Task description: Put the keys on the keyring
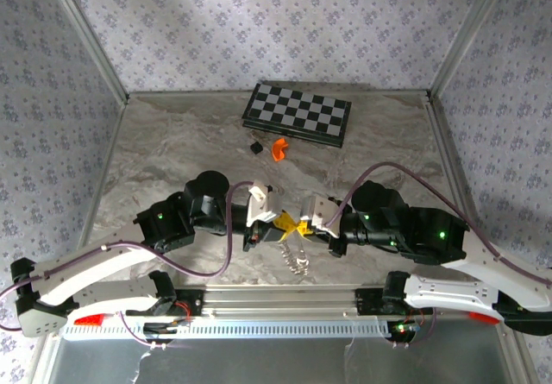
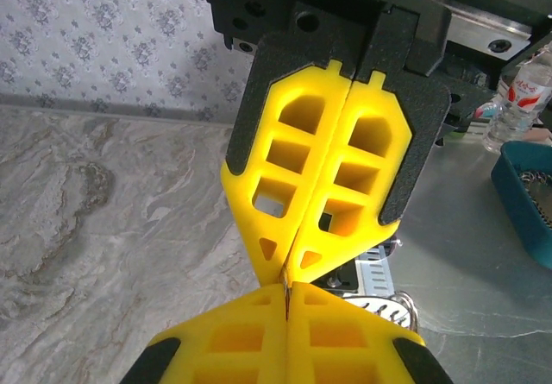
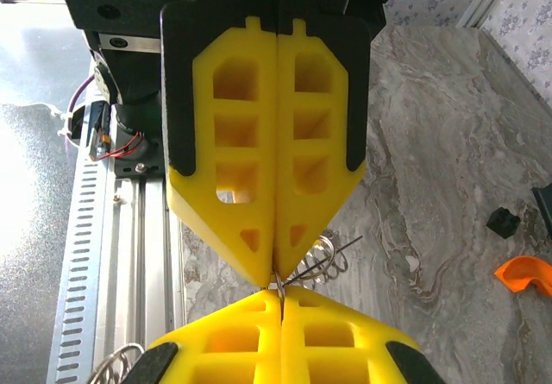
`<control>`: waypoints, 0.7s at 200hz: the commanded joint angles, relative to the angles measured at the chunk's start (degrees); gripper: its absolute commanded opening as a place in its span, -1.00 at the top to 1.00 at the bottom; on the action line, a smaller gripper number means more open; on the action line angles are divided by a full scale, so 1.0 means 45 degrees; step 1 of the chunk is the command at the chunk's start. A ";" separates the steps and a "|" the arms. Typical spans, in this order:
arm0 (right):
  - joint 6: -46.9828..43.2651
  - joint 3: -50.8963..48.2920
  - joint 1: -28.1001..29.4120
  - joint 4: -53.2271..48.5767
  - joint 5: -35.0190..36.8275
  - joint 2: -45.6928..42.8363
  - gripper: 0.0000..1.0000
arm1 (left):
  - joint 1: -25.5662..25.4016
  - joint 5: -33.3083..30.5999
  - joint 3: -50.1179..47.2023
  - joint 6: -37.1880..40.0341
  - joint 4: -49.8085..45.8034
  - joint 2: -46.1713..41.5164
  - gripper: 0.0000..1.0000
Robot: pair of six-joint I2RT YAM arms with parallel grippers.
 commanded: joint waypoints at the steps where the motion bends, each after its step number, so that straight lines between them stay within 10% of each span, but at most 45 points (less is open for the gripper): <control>1: 0.0170 0.0087 0.0092 0.0920 -0.0421 -0.0004 1.00 | -0.0116 -0.0069 0.0131 0.0131 0.0451 -0.0026 1.00; 33: 0.0537 -0.0190 0.0099 0.1435 -0.0459 -0.0121 0.98 | -0.0112 0.0194 -0.0305 0.0026 0.1371 -0.0323 1.00; 87: 0.1565 -0.1707 0.0029 0.3276 -0.0603 -0.2260 -0.19 | -0.0105 0.0912 -0.1395 -0.0837 0.4320 -0.0975 1.00; 140: 0.2536 -0.2961 -0.0392 0.4849 -0.1559 -0.3925 0.01 | -0.0116 0.1769 -0.1432 -0.1122 0.5690 -0.1115 1.00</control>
